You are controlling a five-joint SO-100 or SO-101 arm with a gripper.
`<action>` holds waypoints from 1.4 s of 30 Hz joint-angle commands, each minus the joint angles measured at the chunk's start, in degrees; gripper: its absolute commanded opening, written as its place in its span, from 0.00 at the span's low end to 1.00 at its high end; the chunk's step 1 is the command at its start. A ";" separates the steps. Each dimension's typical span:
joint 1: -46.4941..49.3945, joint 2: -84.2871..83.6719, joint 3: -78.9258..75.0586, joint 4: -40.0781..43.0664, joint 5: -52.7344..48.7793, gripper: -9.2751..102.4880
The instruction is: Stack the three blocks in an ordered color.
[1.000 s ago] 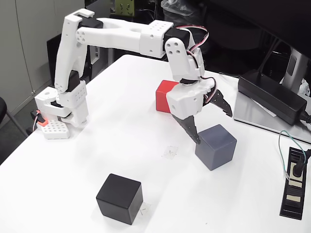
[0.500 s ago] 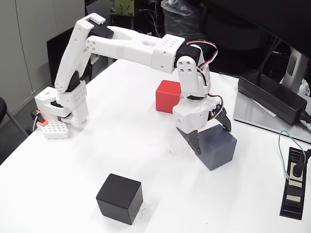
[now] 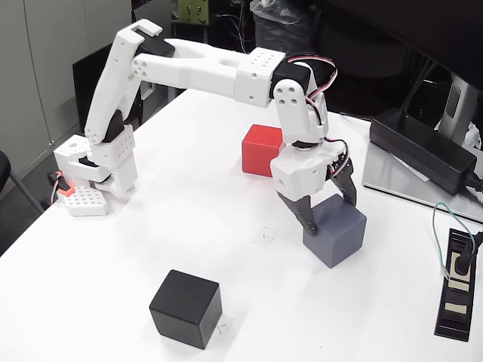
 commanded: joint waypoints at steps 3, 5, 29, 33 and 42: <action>-0.09 0.88 -0.79 0.88 0.26 0.15; 0.00 1.14 -1.58 2.99 0.26 0.14; -4.83 13.10 -19.16 23.38 0.18 0.14; -9.32 16.79 -19.07 23.38 3.08 0.14; -18.81 26.63 -8.00 23.38 6.68 0.14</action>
